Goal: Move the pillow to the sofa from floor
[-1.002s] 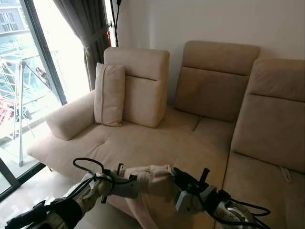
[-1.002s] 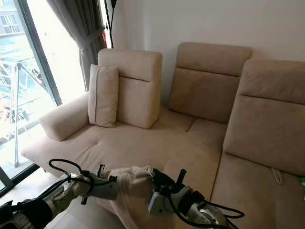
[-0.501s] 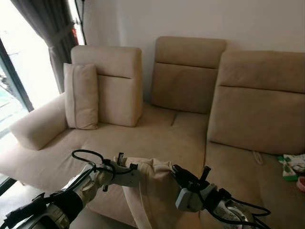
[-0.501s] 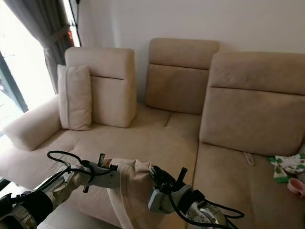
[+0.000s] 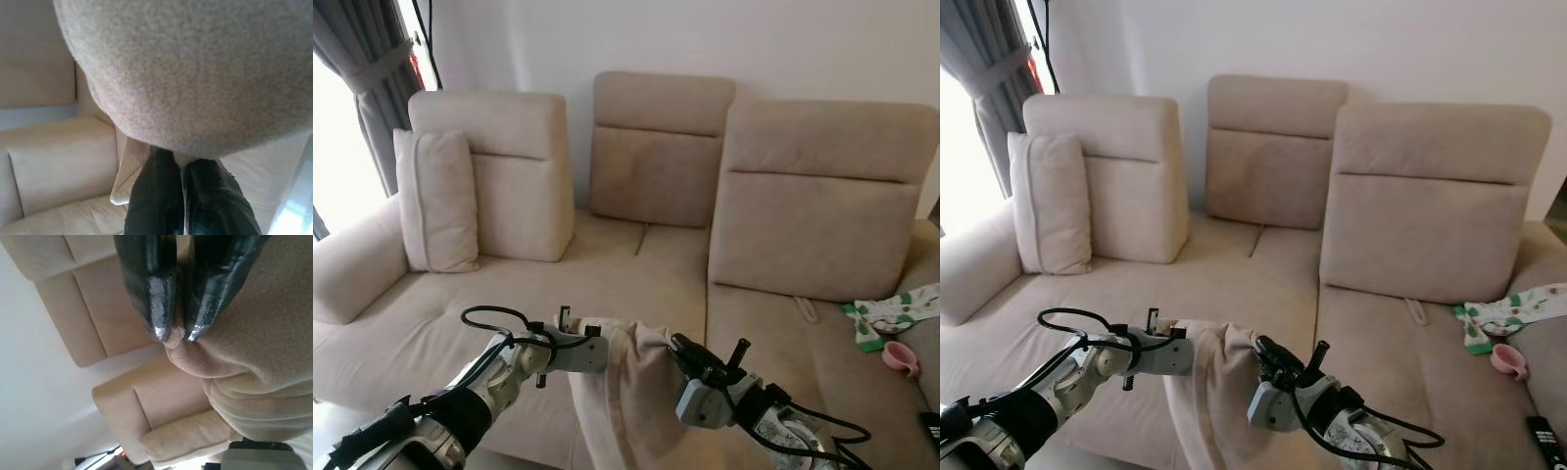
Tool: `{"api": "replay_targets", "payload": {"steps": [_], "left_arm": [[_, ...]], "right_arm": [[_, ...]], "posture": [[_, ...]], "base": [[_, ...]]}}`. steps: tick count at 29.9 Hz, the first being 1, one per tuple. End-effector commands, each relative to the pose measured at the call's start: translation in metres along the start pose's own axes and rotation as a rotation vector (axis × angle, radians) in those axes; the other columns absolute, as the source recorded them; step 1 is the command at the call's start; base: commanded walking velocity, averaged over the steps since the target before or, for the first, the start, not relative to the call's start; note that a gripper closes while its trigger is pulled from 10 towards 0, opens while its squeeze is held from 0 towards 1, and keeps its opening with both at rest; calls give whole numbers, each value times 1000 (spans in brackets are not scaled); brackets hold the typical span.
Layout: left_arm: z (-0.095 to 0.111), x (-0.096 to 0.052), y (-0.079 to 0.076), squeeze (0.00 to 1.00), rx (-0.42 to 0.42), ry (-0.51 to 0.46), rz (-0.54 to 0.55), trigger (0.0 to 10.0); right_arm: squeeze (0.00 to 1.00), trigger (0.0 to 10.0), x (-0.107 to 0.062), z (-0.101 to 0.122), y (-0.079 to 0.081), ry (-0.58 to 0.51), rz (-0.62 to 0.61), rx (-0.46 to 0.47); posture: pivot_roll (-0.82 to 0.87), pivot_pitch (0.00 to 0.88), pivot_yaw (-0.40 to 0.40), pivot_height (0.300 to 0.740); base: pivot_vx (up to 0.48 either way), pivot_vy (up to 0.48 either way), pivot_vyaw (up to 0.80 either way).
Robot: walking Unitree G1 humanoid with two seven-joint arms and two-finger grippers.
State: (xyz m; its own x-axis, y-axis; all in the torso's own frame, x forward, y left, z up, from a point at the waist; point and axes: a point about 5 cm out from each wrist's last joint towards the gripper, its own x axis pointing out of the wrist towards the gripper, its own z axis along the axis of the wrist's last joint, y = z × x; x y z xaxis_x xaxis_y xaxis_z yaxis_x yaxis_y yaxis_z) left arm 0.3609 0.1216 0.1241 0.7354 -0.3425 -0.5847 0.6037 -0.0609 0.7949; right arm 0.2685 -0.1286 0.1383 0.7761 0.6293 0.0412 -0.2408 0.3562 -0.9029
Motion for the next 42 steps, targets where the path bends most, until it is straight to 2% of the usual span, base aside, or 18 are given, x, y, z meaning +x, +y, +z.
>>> {"api": "replay_targets", "payload": {"steps": [1,8,27,42], "left_arm": [[10,-1,7,0,-3,-60,18,10000],[11,-2,5,0,6,-71,9,10000],[12,-1,5,0,12,-66,12,10000],[12,-1,4,0,12,-66,13,10000]], "right_arm": [[0,10000,6,15,-7,-90,-40,-7],[0,10000,7,16,-8,-85,-46,-10],[0,10000,9,15,-9,-76,-56,0],[0,10000,8,17,-5,-95,-26,6]], "posture": [[-14,0,58,733],[-15,0,60,733],[-14,0,60,733],[-16,0,60,733]], "base": [[0,0,0],[0,0,0],[0,0,-751],[0,0,0]]}}
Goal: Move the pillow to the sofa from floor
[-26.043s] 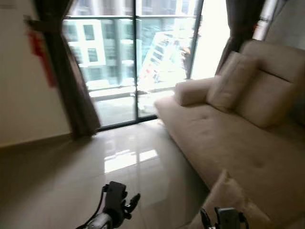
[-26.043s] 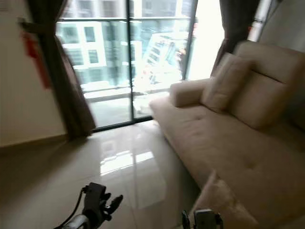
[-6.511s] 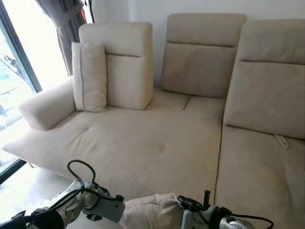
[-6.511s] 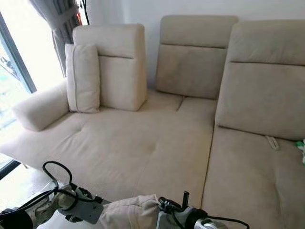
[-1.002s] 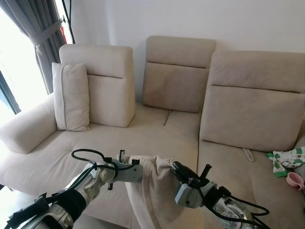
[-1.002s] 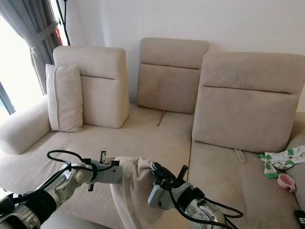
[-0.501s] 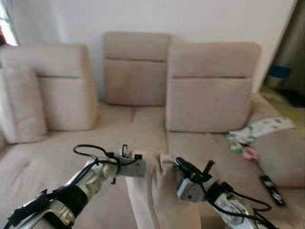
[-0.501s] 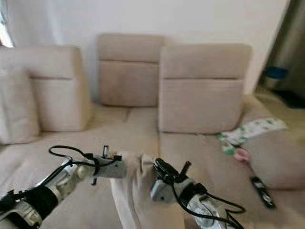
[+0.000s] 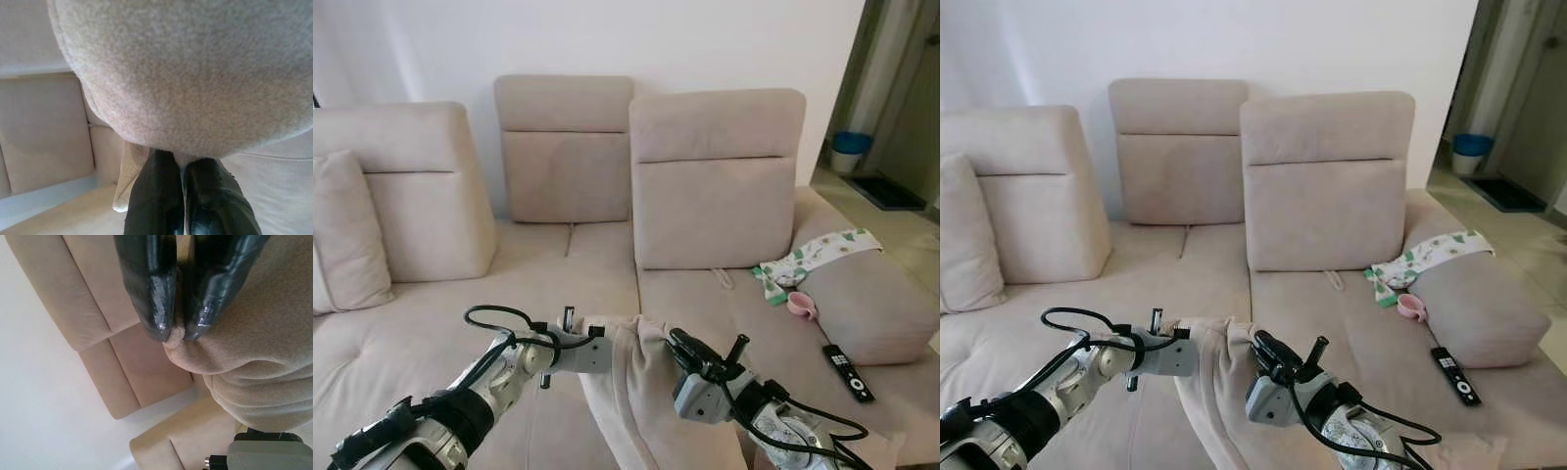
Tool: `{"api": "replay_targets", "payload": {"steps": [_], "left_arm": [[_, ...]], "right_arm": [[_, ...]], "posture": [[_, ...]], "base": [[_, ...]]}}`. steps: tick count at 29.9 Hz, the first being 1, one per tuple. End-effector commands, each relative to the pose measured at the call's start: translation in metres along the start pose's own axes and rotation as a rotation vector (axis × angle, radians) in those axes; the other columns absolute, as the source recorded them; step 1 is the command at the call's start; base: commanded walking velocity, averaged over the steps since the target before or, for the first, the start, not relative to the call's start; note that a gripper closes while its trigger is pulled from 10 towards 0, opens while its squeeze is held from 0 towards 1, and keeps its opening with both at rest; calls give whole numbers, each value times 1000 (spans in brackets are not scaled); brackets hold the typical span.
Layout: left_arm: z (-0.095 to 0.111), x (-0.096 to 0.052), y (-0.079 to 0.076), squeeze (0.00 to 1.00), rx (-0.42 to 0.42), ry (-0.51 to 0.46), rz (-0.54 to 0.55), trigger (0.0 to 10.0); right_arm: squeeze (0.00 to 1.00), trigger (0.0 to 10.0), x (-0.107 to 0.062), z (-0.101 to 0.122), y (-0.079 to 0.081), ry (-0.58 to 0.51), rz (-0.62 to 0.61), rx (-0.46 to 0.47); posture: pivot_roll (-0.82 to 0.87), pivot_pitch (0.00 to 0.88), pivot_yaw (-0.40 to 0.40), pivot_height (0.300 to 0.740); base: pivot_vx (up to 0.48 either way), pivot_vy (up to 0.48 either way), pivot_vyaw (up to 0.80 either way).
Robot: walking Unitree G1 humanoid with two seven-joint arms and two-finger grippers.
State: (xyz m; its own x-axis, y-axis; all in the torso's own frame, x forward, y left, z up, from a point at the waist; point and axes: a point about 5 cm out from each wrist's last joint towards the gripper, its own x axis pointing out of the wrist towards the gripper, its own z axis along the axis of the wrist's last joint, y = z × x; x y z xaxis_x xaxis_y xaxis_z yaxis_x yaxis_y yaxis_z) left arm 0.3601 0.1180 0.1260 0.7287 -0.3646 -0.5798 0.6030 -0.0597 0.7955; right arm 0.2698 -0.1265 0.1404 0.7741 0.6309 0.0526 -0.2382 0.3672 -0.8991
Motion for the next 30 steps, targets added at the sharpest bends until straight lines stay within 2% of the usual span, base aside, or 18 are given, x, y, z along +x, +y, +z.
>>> {"api": "replay_targets", "payload": {"steps": [1,4,21,30], "left_arm": [[9,0,3,0,15,-44,14,10000],[10,0,5,0,13,-53,24,10000],[10,0,9,0,16,-49,39,10000],[10,0,11,0,20,-47,44,10000]], "right_arm": [[0,10000,6,16,-3,-89,-16,0],[0,10000,6,16,-3,-93,-16,-2],[0,10000,10,16,-10,-102,-35,-22],[0,10000,16,15,-21,-101,-66,-38]], "posture": [[-16,0,60,733],[-16,0,60,733],[-14,0,61,733],[-16,0,65,733]], "base": [[0,0,0],[0,0,0],[267,0,0],[271,0,0]]}}
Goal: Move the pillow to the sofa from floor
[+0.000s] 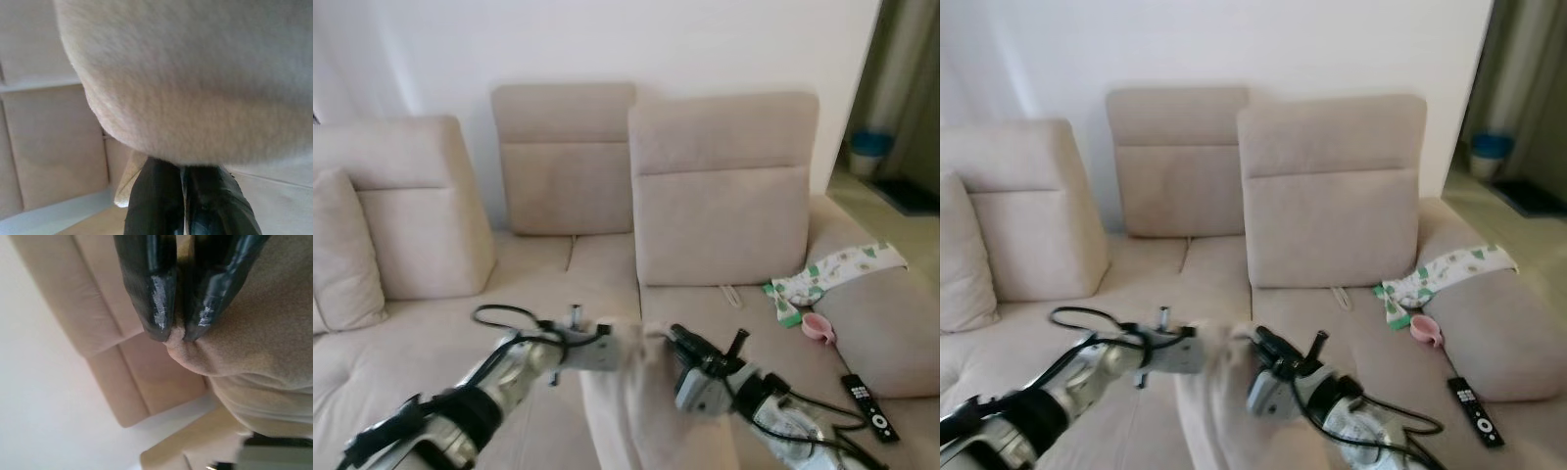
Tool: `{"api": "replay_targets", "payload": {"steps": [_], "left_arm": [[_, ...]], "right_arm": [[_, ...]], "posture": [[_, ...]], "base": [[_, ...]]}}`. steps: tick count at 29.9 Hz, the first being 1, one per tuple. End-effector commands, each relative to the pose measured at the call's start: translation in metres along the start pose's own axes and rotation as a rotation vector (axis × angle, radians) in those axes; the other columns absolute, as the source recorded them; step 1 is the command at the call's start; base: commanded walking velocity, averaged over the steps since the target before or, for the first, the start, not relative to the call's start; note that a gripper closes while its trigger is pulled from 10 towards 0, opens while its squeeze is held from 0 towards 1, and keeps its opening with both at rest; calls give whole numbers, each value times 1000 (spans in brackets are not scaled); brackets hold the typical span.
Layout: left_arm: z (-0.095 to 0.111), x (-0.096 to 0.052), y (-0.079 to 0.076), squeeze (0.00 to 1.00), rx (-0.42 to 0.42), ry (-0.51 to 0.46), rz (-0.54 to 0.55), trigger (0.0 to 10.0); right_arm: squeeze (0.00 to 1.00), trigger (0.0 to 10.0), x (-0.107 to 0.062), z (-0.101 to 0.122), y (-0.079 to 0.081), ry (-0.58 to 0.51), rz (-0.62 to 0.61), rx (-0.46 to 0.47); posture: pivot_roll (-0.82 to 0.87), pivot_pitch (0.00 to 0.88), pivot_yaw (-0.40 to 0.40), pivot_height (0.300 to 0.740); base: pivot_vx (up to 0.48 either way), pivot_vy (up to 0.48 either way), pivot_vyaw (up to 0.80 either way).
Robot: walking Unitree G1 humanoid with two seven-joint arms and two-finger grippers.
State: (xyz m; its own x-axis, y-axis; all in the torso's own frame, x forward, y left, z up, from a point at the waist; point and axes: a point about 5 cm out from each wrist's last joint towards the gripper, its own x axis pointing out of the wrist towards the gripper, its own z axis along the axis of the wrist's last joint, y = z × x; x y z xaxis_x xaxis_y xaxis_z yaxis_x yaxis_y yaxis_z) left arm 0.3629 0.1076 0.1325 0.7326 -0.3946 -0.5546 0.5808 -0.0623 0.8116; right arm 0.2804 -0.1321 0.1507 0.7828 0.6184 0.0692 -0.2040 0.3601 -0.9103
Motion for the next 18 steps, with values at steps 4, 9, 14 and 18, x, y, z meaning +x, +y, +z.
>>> {"api": "replay_targets", "payload": {"steps": [4,9,14,18], "left_arm": [[0,-2,5,0,5,-11,28,10000],[-1,-2,8,0,-5,0,53,10000],[-1,-1,10,0,-13,4,70,10000],[-1,-1,14,0,-18,10,103,10000]], "right_arm": [[0,10000,13,19,-13,-101,-65,-1],[0,10000,15,18,-17,-98,-76,13],[0,10000,18,16,-25,-87,-121,58],[0,10000,24,12,-40,-52,-192,107]], "posture": [[-15,0,63,733],[-13,0,60,733],[-13,0,60,733],[-16,0,60,733]], "base": [[131,0,0],[0,0,0],[0,0,0],[0,0,0]]}}
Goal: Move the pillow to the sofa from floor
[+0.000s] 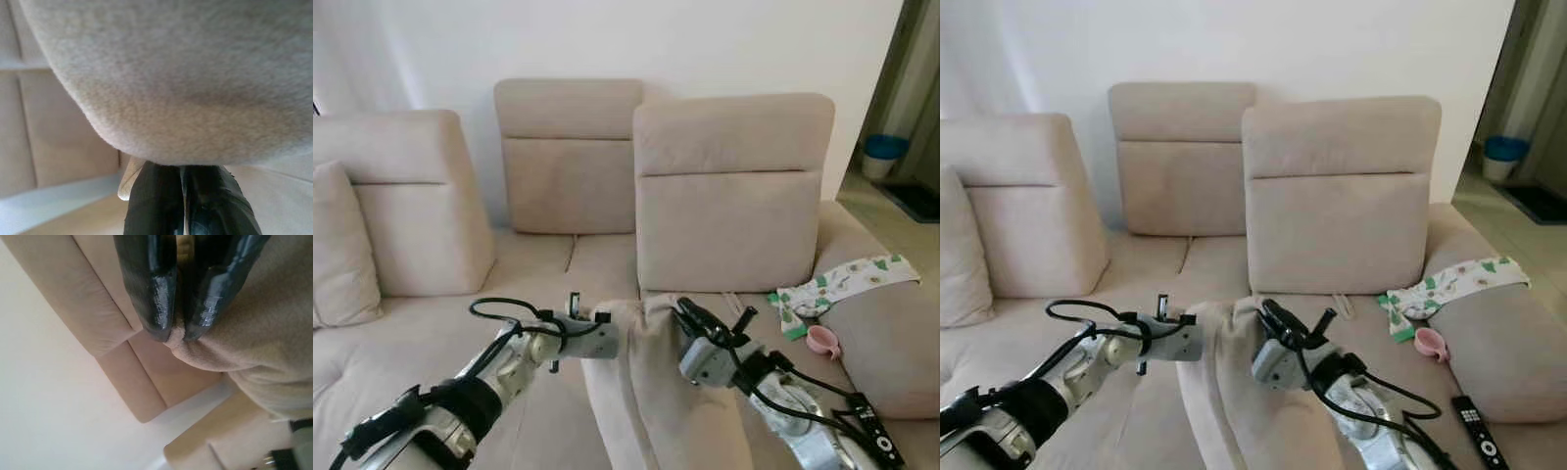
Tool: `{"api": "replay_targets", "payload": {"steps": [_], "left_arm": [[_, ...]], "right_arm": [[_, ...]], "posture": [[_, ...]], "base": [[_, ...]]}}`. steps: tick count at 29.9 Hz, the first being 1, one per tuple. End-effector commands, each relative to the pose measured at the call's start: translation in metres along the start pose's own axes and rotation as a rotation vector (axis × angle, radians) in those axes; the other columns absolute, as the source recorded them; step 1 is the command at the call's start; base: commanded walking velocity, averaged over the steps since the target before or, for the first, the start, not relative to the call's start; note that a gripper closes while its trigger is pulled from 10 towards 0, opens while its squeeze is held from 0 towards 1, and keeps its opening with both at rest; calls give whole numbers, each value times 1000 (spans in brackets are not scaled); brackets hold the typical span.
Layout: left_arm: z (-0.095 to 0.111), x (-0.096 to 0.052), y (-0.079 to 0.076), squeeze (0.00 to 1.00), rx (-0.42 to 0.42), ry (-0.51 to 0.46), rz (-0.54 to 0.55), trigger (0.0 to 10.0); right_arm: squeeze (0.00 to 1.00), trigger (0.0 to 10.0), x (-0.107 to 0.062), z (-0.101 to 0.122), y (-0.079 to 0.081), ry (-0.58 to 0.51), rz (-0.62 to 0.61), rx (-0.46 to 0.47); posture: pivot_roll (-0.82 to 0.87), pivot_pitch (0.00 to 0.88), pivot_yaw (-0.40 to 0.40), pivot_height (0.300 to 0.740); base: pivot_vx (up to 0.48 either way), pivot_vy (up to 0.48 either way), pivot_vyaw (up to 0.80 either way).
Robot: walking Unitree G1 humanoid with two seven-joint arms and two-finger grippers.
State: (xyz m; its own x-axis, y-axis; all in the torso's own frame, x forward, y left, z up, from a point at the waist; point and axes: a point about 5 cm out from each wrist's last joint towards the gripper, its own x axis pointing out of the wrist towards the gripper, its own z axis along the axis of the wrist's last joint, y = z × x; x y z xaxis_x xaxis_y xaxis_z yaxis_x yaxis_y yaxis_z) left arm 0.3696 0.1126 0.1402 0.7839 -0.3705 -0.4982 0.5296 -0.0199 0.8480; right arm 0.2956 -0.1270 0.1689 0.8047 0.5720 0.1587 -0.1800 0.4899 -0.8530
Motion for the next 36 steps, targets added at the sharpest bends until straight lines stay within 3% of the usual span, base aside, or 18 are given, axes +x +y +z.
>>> {"api": "replay_targets", "payload": {"steps": [1,3,5,9,12,14,27,33,36], "left_arm": [[4,0,8,0,-10,-18,47,10000],[4,0,15,0,-19,-16,85,10000],[8,-2,33,0,-42,-27,179,10000],[9,-2,39,0,-48,-30,208,10000],[22,-4,59,0,-65,-65,285,10000],[25,-4,61,0,-65,-78,294,10000],[55,2,79,0,-104,-147,431,10000],[60,1,86,0,-123,-156,485,10000],[63,-2,97,0,-133,-169,553,10000]], "right_arm": [[0,10000,12,11,-25,-49,-105,16],[0,10000,16,8,-33,-28,-135,18],[0,10000,21,4,-48,-3,-182,19],[0,10000,22,3,-51,3,-189,19],[0,10000,28,1,-69,22,-241,6],[0,10000,29,1,-73,28,-252,4],[0,10000,19,-28,-76,206,-304,-23],[0,10000,17,-31,-73,226,-315,-24],[0,10000,17,-33,-76,242,-351,-33]], "posture": [[-16,0,60,733],[-15,0,59,733],[-13,0,57,733],[-13,0,57,733],[-14,0,54,733],[-14,0,54,733],[-27,0,70,733],[-28,0,72,733],[-28,0,72,733]], "base": [[0,0,0],[0,0,0],[0,0,0],[0,0,0],[0,0,0],[0,0,0],[0,0,0],[0,0,0],[0,0,0]]}}
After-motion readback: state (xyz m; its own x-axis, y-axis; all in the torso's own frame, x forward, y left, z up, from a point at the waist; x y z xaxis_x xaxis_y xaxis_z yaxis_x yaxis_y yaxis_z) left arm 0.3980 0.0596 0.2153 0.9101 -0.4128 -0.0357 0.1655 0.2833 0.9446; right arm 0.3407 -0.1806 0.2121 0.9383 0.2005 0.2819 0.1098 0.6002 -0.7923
